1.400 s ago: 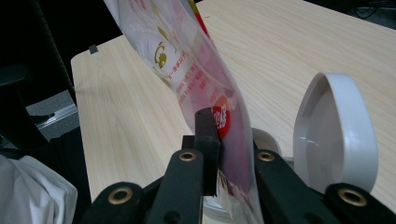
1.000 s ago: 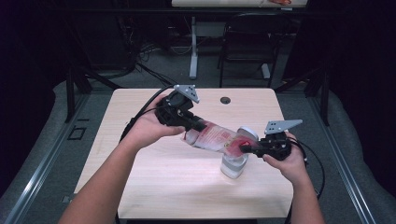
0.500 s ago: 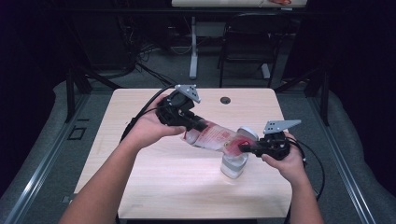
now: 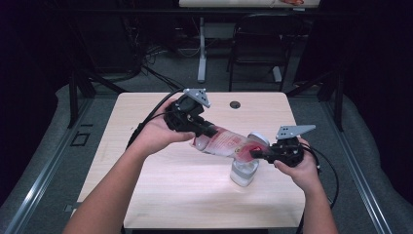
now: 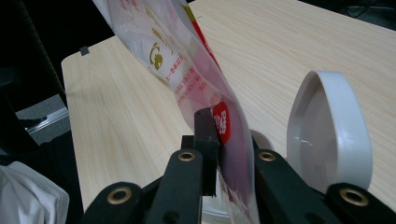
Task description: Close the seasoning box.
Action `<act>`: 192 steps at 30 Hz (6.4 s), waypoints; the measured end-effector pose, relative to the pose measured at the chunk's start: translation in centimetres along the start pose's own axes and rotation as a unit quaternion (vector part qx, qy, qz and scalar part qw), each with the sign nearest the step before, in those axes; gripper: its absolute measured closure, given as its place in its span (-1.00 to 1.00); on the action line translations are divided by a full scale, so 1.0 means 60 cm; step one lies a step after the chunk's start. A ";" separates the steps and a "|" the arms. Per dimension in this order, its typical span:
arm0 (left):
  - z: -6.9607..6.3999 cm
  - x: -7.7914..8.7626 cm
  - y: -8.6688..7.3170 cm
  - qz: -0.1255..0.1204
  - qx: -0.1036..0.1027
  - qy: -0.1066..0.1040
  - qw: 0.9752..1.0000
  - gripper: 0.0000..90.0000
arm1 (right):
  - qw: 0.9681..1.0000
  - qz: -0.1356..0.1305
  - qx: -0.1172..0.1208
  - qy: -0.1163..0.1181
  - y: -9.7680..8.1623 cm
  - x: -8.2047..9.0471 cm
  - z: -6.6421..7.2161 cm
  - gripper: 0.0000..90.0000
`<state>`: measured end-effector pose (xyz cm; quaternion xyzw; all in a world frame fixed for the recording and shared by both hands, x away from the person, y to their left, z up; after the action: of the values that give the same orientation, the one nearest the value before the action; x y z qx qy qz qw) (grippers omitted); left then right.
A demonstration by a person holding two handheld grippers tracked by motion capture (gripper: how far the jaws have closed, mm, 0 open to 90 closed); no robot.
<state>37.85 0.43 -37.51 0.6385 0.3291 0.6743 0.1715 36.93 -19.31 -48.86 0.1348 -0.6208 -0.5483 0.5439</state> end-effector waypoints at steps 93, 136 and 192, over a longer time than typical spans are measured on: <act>-0.002 -0.007 0.012 0.000 -0.001 0.001 1.000 0.76 | 1.000 0.014 0.002 0.016 -0.005 0.010 0.003 0.95; -0.005 -0.012 0.018 -0.004 -0.005 -0.001 1.000 0.73 | 1.000 0.019 0.000 0.011 -0.010 0.011 0.001 0.94; 0.017 -0.012 -0.057 -0.018 0.039 0.002 0.999 0.72 | 1.000 -0.028 -0.002 -0.001 0.009 0.003 0.005 0.90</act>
<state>38.31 2.70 -40.34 0.6374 0.3674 0.6586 0.1580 36.87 -19.10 -48.24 0.1509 -0.6160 -0.5649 0.5279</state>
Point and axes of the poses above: each handheld gripper's, and its own axes: x roughly backward along the jaws, y roughly out of its top, z roughly to its left, the point moved 8 cm from there along -x, roughly forward along the jaws, and after that the axes turned 1 degree about -x, right-handed, at the moved point
